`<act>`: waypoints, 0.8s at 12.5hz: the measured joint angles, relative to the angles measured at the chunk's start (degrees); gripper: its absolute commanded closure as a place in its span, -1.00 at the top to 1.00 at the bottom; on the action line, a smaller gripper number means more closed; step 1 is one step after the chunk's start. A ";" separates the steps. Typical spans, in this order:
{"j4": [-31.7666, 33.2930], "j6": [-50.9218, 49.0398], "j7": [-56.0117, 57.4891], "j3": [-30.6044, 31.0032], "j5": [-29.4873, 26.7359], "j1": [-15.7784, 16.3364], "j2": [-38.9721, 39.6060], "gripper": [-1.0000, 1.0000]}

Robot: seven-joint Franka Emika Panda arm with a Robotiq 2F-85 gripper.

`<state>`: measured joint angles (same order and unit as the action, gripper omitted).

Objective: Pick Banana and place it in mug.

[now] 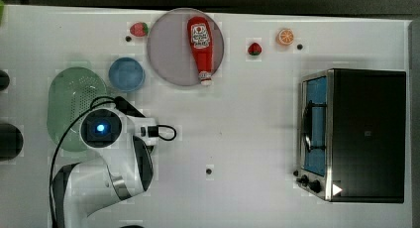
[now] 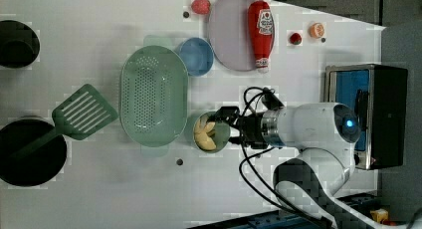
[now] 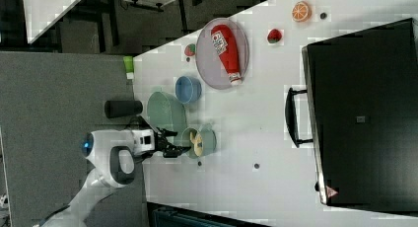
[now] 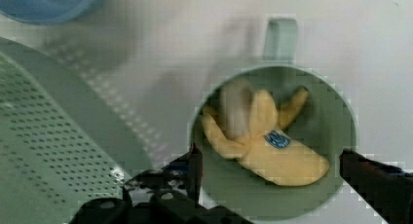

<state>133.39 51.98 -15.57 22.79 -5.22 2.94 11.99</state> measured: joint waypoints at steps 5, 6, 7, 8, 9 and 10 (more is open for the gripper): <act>-7.72 -22.21 0.95 -6.24 -0.30 0.92 -14.23 1.00; -11.75 -27.93 2.15 -8.60 -0.42 0.92 -16.63 1.00; -16.23 -32.52 3.72 -10.99 0.02 0.70 -18.70 1.00; -20.03 -36.22 5.76 -13.37 0.24 0.22 -20.46 1.00; -23.78 -40.20 7.88 -16.26 1.26 0.18 -21.81 1.00; -27.36 -43.14 10.02 -18.86 3.31 -0.13 -22.72 1.00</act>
<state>106.03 8.84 -5.55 3.93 -1.91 2.82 -10.73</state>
